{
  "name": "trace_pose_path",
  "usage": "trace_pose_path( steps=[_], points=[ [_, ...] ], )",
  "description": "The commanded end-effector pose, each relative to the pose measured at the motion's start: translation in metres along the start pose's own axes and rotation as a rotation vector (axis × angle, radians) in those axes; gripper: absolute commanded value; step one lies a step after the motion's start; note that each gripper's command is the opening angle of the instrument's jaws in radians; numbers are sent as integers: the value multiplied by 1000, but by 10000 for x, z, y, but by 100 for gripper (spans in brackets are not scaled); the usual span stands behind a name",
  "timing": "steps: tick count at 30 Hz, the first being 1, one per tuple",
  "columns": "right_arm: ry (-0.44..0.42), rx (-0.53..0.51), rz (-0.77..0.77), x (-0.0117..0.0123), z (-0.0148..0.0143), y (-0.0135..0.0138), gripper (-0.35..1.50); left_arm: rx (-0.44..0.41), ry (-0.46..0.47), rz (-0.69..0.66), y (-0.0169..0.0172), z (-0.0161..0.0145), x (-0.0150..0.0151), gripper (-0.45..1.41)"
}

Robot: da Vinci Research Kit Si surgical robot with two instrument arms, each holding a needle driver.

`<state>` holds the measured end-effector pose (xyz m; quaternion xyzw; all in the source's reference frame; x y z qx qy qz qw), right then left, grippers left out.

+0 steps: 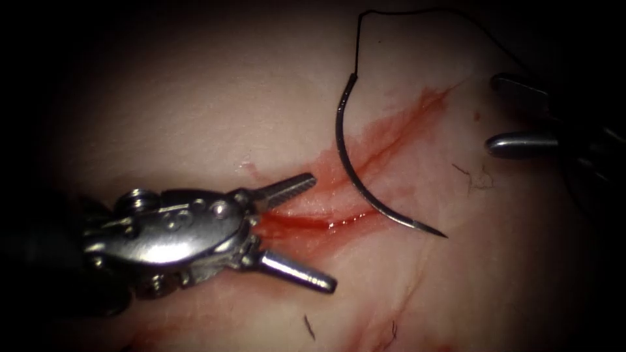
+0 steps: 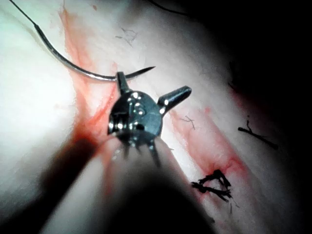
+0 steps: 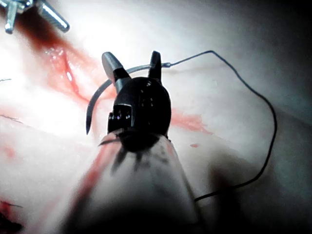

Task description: Wound Closure

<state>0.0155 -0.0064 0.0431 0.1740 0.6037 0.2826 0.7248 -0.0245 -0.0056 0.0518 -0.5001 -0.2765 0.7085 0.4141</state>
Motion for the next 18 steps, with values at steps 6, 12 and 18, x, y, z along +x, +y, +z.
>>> trace_pose_path(
  steps=[6,12,18],
  points=[
    [2,-27,8,1,7,2,128,0,51,-560,2,30,-23,75],
    [2,-29,8,2,9,2,130,-13,221,-843,-11,59,-43,110],
    [3,-31,14,3,13,-1,132,21,329,-883,-44,99,-35,110]
  ],
)
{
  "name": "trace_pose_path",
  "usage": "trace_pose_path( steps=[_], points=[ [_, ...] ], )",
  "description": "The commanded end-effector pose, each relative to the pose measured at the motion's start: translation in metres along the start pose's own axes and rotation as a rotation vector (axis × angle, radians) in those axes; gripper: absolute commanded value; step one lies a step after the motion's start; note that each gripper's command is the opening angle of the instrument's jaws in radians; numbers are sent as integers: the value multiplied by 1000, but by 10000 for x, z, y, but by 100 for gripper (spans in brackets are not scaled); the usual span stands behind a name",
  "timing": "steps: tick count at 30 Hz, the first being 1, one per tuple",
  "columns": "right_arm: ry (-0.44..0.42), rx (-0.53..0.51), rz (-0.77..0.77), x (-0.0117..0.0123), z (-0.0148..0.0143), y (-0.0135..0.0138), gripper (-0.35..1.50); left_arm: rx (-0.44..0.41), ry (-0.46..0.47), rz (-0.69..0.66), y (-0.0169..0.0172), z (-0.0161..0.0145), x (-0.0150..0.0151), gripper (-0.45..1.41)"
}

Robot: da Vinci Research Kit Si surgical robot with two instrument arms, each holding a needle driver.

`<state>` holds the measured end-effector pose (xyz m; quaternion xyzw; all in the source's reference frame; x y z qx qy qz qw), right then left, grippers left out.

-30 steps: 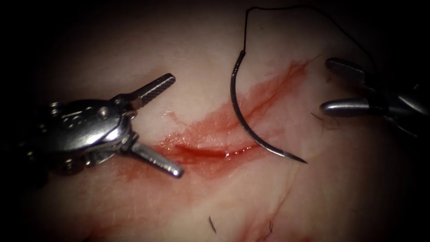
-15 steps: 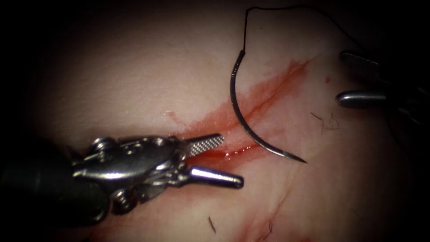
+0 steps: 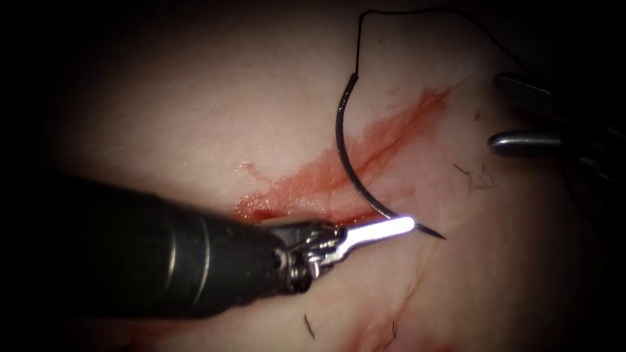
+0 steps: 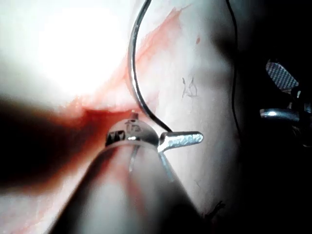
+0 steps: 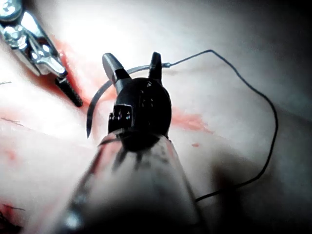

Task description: Wound Closure

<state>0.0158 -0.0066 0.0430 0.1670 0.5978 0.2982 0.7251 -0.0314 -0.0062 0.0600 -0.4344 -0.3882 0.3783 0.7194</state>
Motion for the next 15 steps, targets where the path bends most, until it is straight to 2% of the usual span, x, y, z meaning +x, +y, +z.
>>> trace_pose_path(
  steps=[1,5,12,15],
  points=[
    [3,0,4,2,11,0,132,-2,17,4,-6,10,2,110],
    [3,-1,5,3,14,-2,133,8,59,2,-25,16,7,110],
    [3,-3,8,6,16,-8,137,38,27,-51,-39,11,12,95],
    [4,-6,9,8,19,-12,142,38,26,-49,-42,9,13,73]
  ],
)
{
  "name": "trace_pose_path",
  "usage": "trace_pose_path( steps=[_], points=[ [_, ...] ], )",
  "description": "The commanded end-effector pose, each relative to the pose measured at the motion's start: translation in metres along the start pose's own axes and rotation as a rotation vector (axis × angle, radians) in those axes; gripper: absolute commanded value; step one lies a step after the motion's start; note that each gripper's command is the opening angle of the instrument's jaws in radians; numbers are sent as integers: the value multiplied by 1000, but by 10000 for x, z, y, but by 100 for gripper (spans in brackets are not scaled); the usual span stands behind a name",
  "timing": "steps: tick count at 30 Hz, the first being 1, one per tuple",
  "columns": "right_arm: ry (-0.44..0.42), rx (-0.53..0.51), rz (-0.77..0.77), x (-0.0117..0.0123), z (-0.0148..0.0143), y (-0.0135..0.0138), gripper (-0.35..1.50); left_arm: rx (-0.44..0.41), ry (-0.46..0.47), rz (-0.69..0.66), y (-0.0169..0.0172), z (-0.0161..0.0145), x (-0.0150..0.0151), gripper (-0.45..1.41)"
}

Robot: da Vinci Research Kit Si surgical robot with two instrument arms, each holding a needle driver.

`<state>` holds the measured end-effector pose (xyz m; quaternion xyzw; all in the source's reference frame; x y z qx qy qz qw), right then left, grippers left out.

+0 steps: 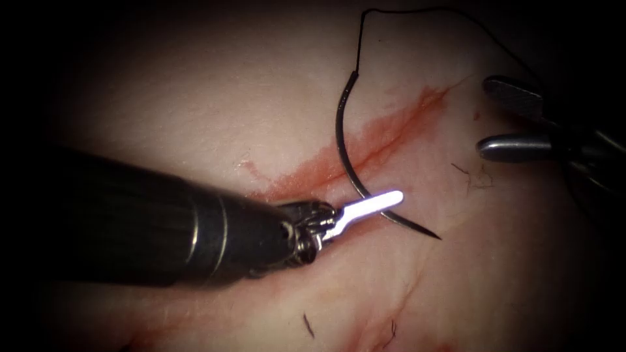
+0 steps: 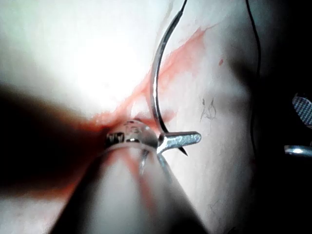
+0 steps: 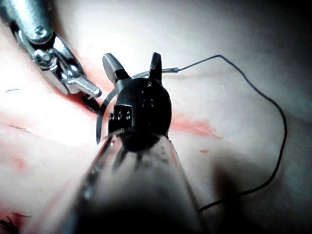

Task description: Wound Closure

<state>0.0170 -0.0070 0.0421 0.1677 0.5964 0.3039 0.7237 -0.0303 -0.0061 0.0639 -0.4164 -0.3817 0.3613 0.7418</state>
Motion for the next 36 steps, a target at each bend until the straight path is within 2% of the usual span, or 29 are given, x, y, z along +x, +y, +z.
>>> trace_pose_path(
  steps=[1,4,7,9,11,12,17,18,19,21,24,26,28,29,30,32,33,36],
  points=[
    [3,0,-1,3,11,-1,142,0,-2,1,-4,5,0,65],
    [3,-3,-1,4,15,-7,145,-3,-5,-5,-4,4,2,34],
    [4,-4,-1,4,16,-9,145,-27,-10,23,-4,5,3,24],
    [4,-5,-1,4,17,-9,145,-54,-9,38,-4,5,3,1],
    [4,-5,-1,4,17,-9,145,-63,-18,37,-3,5,3,-36],
    [4,-6,-1,4,17,-9,145,-64,-27,37,-3,5,3,-45],
    [4,-4,-1,4,15,-8,145,-109,-76,97,1,1,3,-45],
    [3,-2,-1,3,12,-7,142,-173,-137,128,6,-5,6,-45],
    [3,-1,4,3,11,-7,140,-197,-162,156,8,-8,8,-45],
    [4,-2,58,2,5,-2,142,-312,-292,201,10,-23,15,-45],
    [3,9,81,1,3,1,143,-362,-353,194,14,-35,18,-45],
    [-4,68,186,-1,3,1,140,-474,-459,178,26,-47,22,-45],
    [-12,124,242,-4,5,0,135,-561,-501,160,34,-50,24,-45],
    [-25,191,286,-9,11,-2,128,-685,-537,128,41,-49,22,-45],
    [-31,222,292,-12,15,-4,128,-732,-563,120,42,-48,18,-45],
    [-33,289,299,-18,23,-4,128,-775,-596,117,41,-47,12,-45],
    [-33,289,299,-18,23,-4,128,-775,-596,117,41,-47,12,-45],
    [3,396,327,-29,38,-5,132,-777,-624,133,33,-43,-1,-45]
  ],
)
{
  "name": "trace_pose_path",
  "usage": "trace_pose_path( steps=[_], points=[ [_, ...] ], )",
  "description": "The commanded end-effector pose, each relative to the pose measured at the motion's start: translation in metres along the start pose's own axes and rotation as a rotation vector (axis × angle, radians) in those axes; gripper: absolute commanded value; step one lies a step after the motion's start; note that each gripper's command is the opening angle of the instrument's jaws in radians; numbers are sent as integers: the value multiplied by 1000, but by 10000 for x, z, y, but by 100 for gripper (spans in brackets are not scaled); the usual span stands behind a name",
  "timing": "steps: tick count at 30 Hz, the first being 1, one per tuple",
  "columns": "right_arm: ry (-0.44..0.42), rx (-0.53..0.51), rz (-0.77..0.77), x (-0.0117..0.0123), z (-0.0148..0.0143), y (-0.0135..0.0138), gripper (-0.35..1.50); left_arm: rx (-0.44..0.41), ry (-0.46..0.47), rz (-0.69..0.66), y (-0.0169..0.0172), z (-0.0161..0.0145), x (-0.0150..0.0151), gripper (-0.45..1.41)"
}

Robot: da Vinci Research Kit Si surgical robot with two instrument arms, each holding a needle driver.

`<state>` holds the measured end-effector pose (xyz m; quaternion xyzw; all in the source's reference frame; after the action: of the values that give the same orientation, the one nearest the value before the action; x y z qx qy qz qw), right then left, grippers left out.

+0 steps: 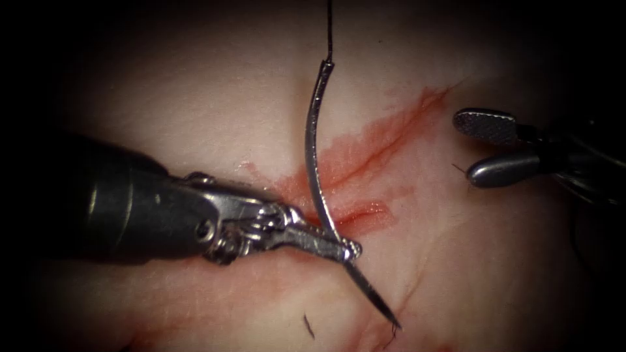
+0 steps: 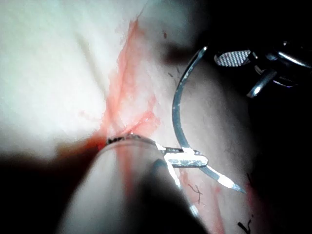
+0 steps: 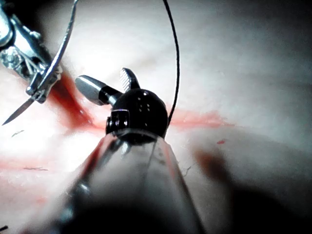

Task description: Wound Closure

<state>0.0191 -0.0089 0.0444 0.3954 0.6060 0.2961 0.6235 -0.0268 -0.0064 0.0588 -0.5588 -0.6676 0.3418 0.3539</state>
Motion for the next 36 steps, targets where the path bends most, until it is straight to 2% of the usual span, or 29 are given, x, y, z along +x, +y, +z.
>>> trace_pose_path(
  steps=[1,2,3,5,9,14,16,18,19,23,31,36],
  points=[
    [33,66,30,-6,20,9,130,12,-6,2,-10,3,-1,-45],
    [81,117,53,-14,28,13,128,11,2,-11,-17,7,-5,-45],
    [81,117,53,-14,28,13,128,11,2,-11,-17,7,-5,-45],
    [182,139,104,-22,44,19,130,10,-8,-26,-22,11,-9,-45],
    [226,135,146,-17,64,31,138,10,-31,-44,-21,10,-13,-45],
    [229,132,191,-15,70,40,142,10,-30,-64,-15,10,-10,-45],
    [217,150,189,-15,72,41,135,7,-21,-67,-11,15,-10,-45],
    [190,217,181,-14,78,42,133,5,-17,-68,-13,21,-13,-45],
    [190,217,181,-14,78,42,133,5,-17,-68,-13,21,-13,-45],
    [141,363,185,-16,83,34,133,3,-29,-73,-14,25,-16,-45],
    [161,414,215,-19,95,23,135,3,-38,-80,-13,26,-15,-45],
    [202,434,186,-18,96,24,130,1,-39,-83,-12,30,-16,-45]
  ],
)
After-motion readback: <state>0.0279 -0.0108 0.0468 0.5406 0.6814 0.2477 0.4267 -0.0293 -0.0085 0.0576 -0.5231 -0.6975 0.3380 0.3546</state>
